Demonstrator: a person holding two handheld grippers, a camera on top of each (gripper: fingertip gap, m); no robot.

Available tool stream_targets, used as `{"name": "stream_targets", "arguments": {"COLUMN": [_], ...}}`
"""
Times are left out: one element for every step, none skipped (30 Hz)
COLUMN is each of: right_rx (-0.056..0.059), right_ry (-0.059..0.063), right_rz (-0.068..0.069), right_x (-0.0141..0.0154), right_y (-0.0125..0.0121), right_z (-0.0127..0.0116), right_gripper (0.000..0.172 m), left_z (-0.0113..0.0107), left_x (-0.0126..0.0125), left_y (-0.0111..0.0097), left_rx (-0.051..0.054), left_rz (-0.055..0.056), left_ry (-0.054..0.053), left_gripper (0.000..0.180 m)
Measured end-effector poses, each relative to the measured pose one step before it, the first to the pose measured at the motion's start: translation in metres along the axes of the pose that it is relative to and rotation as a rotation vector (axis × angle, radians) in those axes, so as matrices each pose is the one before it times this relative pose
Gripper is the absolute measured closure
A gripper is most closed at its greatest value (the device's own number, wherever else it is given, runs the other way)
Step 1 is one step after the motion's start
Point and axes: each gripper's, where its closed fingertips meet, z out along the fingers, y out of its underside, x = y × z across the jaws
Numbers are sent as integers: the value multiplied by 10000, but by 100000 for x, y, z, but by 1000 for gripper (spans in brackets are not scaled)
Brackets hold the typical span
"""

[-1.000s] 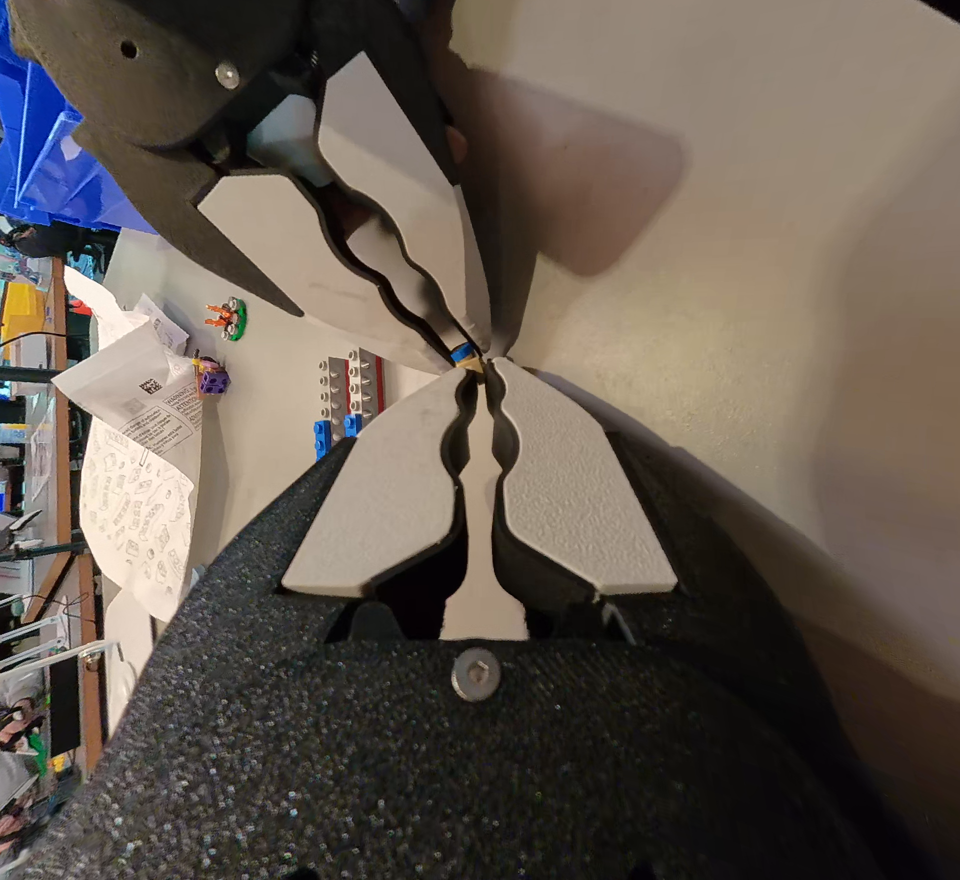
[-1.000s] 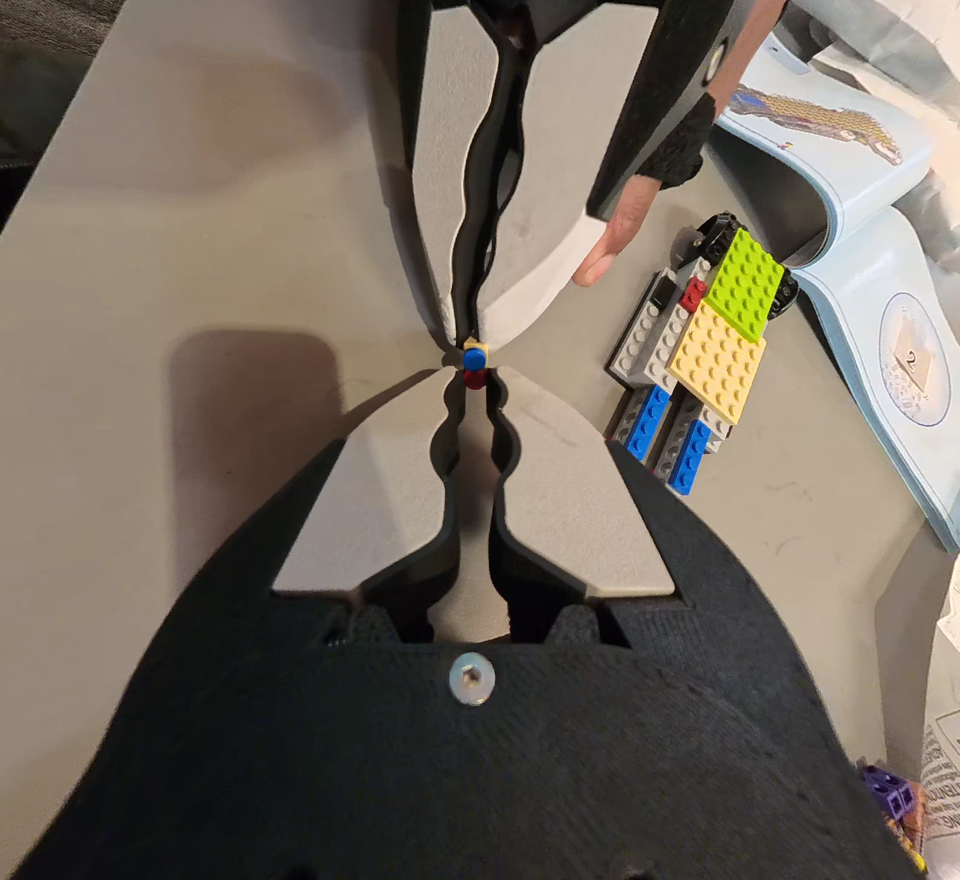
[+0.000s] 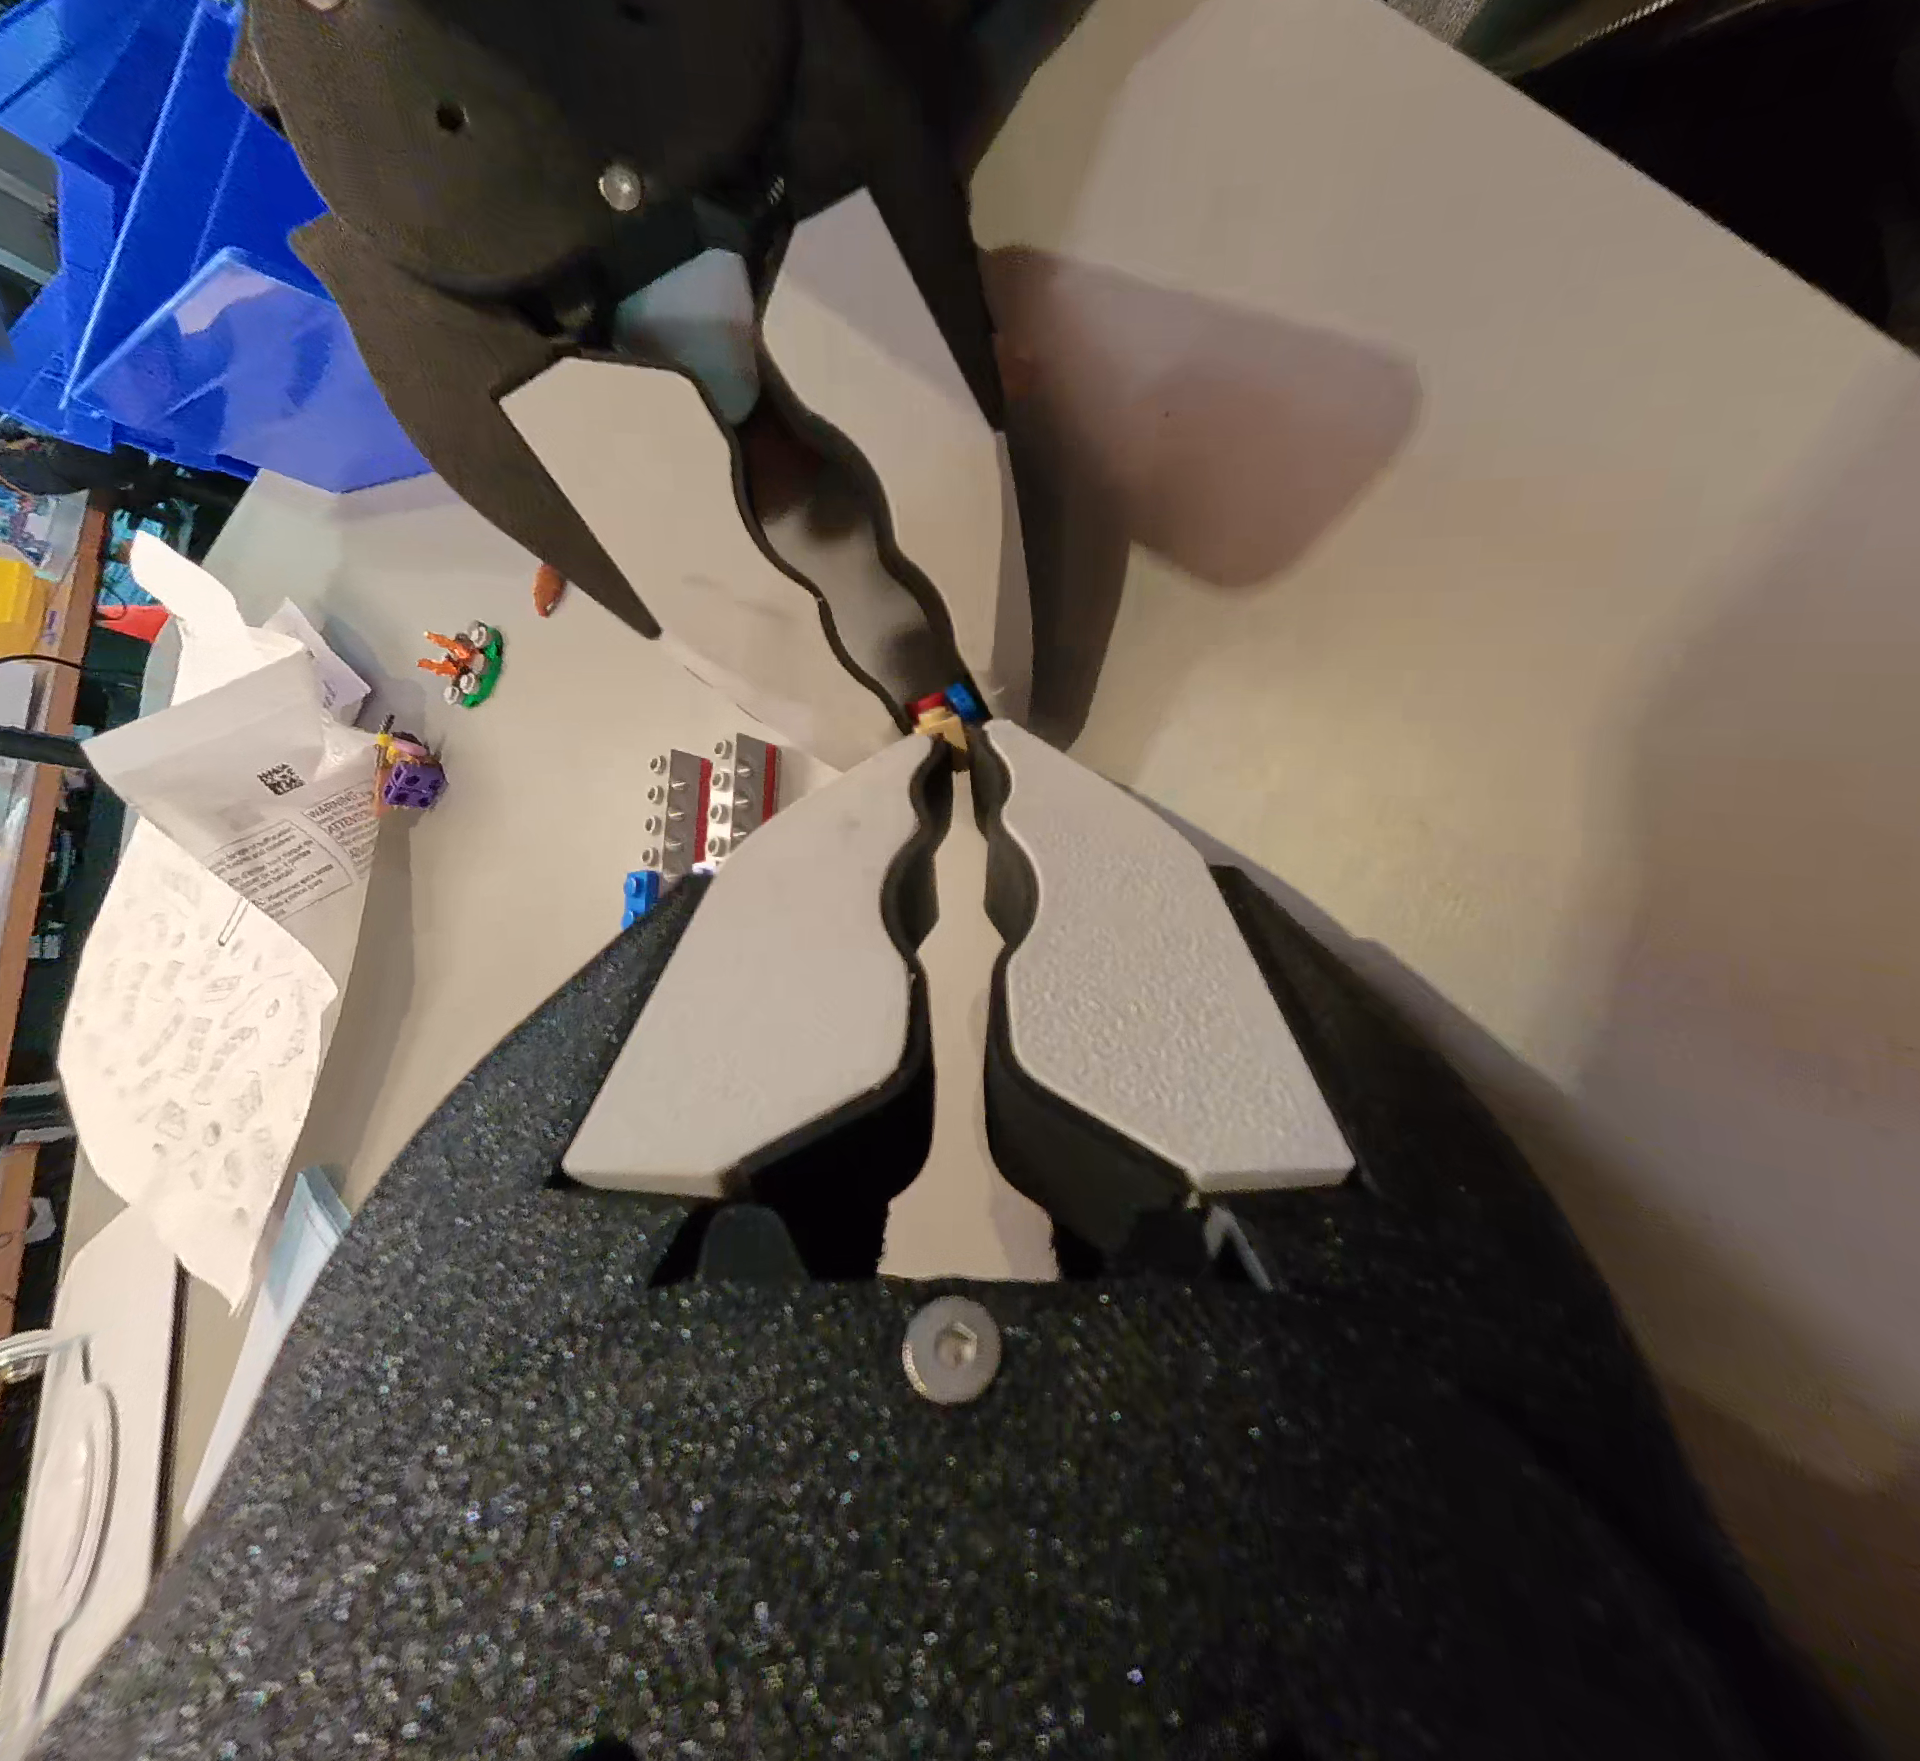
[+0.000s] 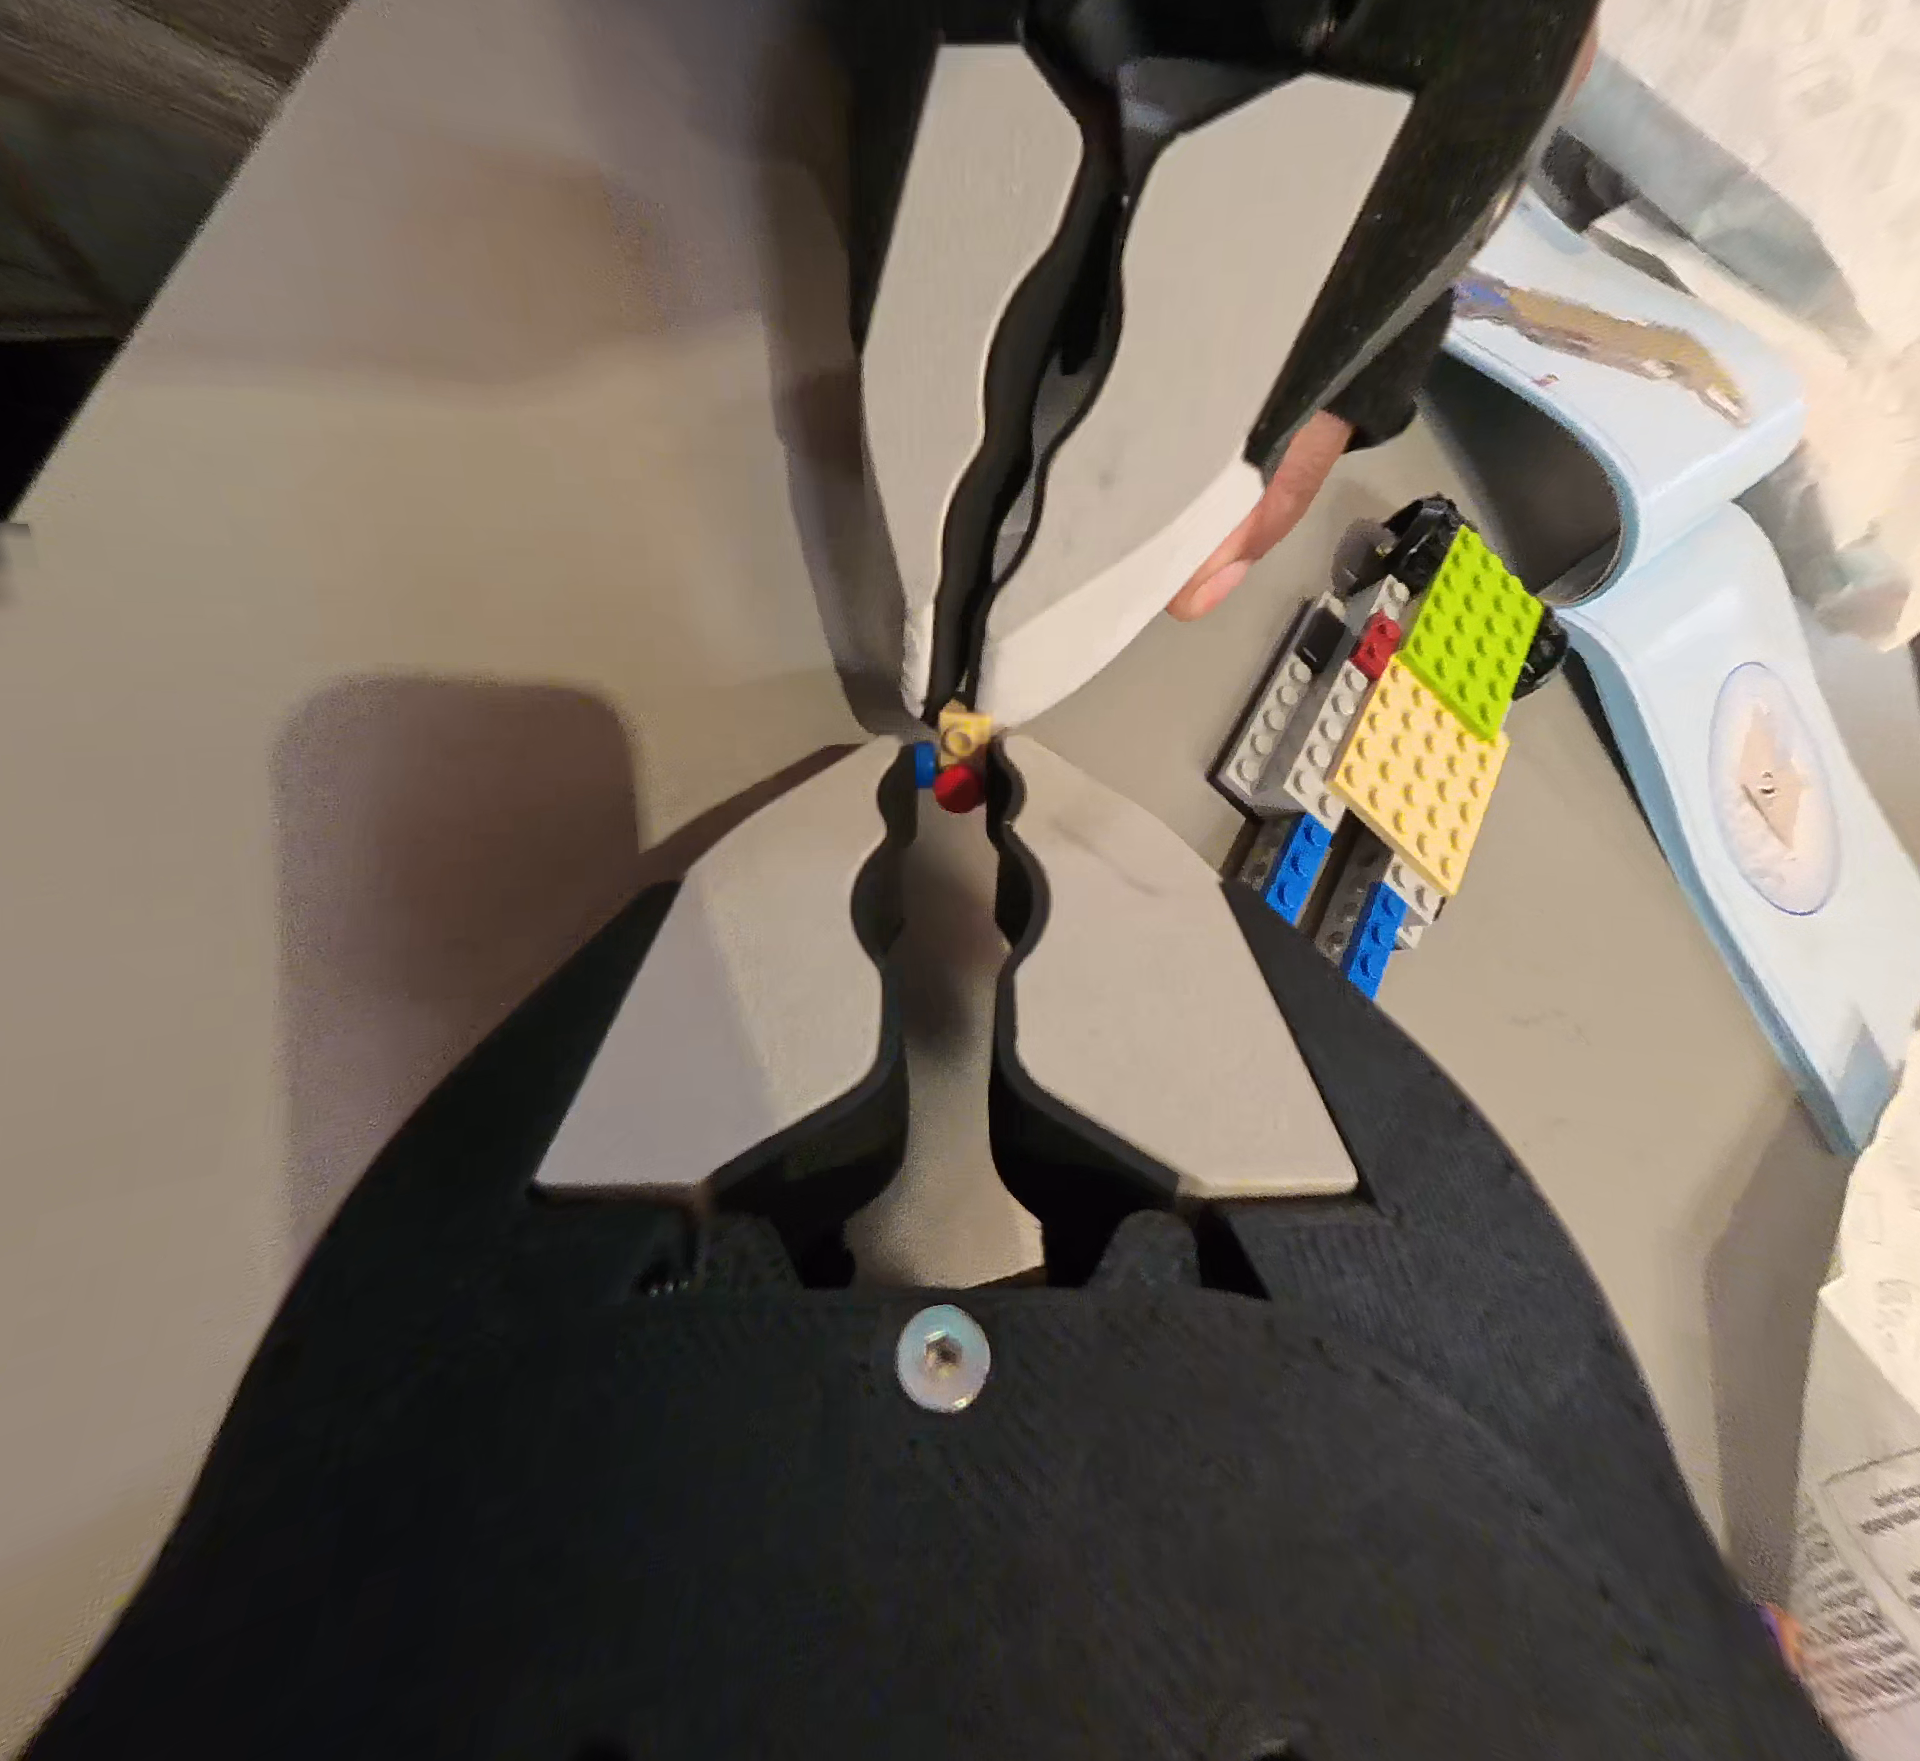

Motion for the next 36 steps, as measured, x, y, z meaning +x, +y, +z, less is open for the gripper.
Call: {"name": "stream_targets", "arguments": {"right_rx": [-25,-3,-40,-46,-36,-26,-1,14,17,25,14,6,14,9,-3,-6,-25,-30,-19,-21,-15,-18,-23,-21,-24,-20,-29,-46,-39,-34,-63,-93,-96,-69,-17,-14], "right_ry": [22,32,52,-5,-48,-36,-39,-78,-121,-157,-128,-90,-52,-29,1,19,19,46,62,36,30,39,41,33,20,32,77,144,167,177,233,201,57,11,66,9], "right_rz": [-30,-6,-4,38,74,61,46,68,98,101,89,60,22,19,22,21,30,41,22,-4,-6,4,6,3,-5,-12,-21,-57,-97,-119,-141,-169,-201,-210,-152,-102], "right_x": [35,29,65,31,-11,1,-30,-68,-117,-157,-118,-76,-50,-41,1,35,45,90,110,68,60,79,80,66,42,55,113,186,187,180,247,191,-35,-111,-15,-45], "right_y": [13,-17,36,43,33,37,1,-6,-22,-11,4,26,11,13,11,25,36,63,76,70,49,48,54,45,56,54,56,55,22,-6,15,79,107,68,-26,-18], "right_z": [25,10,33,27,22,18,0,-2,-5,-20,-36,-37,-36,-30,-18,-12,-2,-19,-32,-37,-35,-24,-27,-22,-53,-56,-42,-5,23,40,63,66,74,59,7,21], "right_gripper": [160,160,160,160,159,159,159,159,159,159,159,159,159,159,159,159,159,159,159,159,159,159,157,156,154,152,150,148,148,148,148,149,156,163,164,164], "left_z": [-36,-18,-8,10,16,-3,-9,-15,-5,-9,-6,15,19,22,28,27,20,15,30,42,48,65,64,56,21,0,-27,-56,-54,-38,-24,2,2,-8,-25,-3], "left_x": [26,-28,-31,14,1,3,23,53,82,76,31,20,2,-1,-38,-22,-26,-81,-59,-32,-79,-71,-51,-37,-75,-93,-85,-117,-105,-56,-22,26,40,-7,44,76], "left_y": [-37,57,93,54,84,31,6,0,-33,-25,-25,-37,-47,-35,21,39,35,35,46,12,39,135,181,190,141,131,23,-68,-106,-82,-59,-59,-74,19,-17,13], "left_rx": [32,-15,-51,-34,-67,-54,-46,-45,-23,-37,-57,-58,-44,-31,-33,-27,-13,-5,-9,8,-8,-66,-93,-76,-53,-43,11,61,85,80,65,56,50,-5,14,-30], "left_rz": [-81,-34,17,14,71,76,104,128,139,145,130,113,60,15,12,-22,-63,-88,-80,-69,-77,-52,-48,-57,-70,-64,-51,-74,-131,-139,-94,-62,-34,-5,14,115], "left_ry": [46,15,-25,-2,-23,-17,-6,-4,18,17,9,2,0,-11,-37,-17,-6,-39,-39,-19,-42,-41,-26,-14,-25,-28,-28,-41,-12,26,20,37,33,12,42,16], "left_gripper": [177,177,177,177,177,177,177,177,177,177,177,177,177,177,177,177,177,177,177,177,177,177,177,177,177,177,177,177,177,177,177,177,177,177,177,177]}}
